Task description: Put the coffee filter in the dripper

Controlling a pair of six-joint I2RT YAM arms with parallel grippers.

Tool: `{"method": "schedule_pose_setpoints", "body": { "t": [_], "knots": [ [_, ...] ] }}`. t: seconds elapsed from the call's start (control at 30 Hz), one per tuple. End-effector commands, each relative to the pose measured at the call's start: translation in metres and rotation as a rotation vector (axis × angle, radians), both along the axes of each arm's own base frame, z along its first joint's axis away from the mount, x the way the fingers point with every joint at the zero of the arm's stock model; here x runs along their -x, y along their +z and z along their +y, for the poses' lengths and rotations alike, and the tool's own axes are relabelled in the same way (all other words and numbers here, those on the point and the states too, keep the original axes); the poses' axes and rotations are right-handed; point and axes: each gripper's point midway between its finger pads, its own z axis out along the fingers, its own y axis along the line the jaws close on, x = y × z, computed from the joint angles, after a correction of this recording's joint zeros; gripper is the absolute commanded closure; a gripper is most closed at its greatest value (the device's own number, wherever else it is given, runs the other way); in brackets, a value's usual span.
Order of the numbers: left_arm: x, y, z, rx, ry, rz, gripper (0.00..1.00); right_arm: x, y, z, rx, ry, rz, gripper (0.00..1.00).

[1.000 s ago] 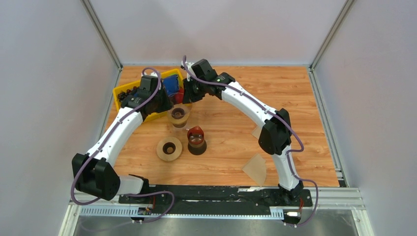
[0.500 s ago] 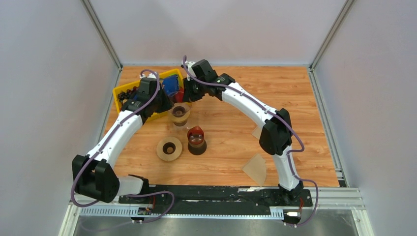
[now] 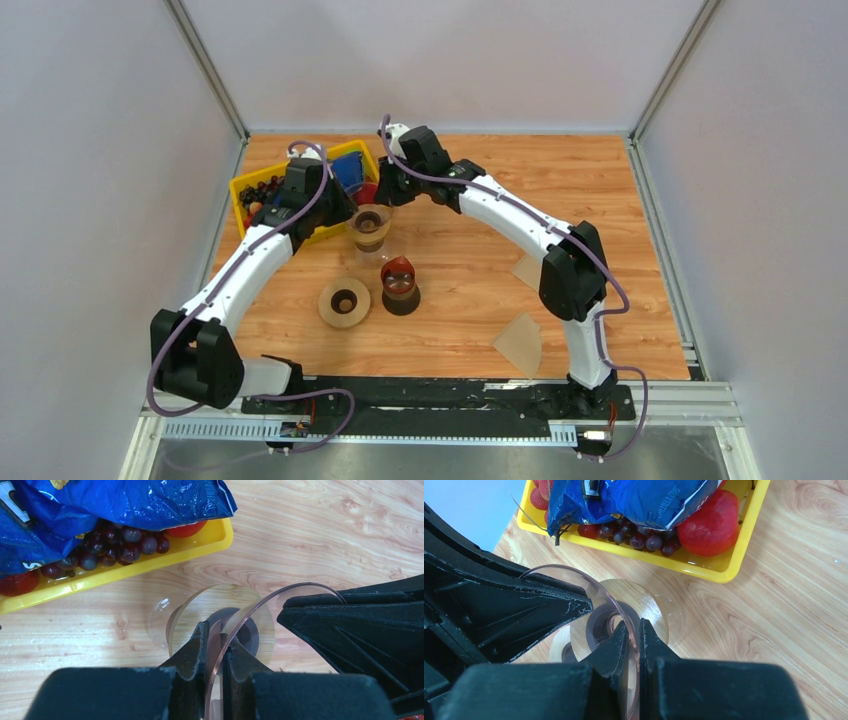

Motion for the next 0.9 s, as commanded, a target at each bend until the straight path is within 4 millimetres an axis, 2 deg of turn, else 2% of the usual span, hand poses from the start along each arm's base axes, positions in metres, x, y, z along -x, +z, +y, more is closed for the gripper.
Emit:
{"method": "schedule_pose_setpoints", "body": {
  "t": [0.0,0.1,0.2,0.43,0.6,0.67,0.87],
  "knots": [
    [0.104,-0.164,0.068,-0.312,0.187,0.625,1.0,0.119,-0.186,-0.091,0.569,0.105,0.498,1.0],
    [0.104,-0.16,0.065,-0.301,0.167,0.626,1.0,0.116,-0.177,-0.084,0.544,0.113,0.483,1.0],
    [0.092,-0.147,0.059,-0.27,0.155,0.579,1.0,0.104,-0.159,-0.072,0.504,0.12,0.434,1.0],
    [0.056,-0.101,0.044,-0.197,0.138,0.443,0.99,0.066,-0.095,-0.034,0.386,0.123,0.294,1.0],
    [0.031,-0.072,0.035,-0.163,0.127,0.36,0.84,0.053,-0.063,-0.016,0.311,0.123,0.235,0.87],
    [0.024,-0.064,0.033,-0.158,0.125,0.337,0.79,0.046,-0.052,-0.011,0.289,0.118,0.206,0.85],
    [0.014,-0.05,0.03,-0.143,0.122,0.301,0.74,0.035,-0.031,0.003,0.229,0.102,0.163,0.83]
  ]
}}
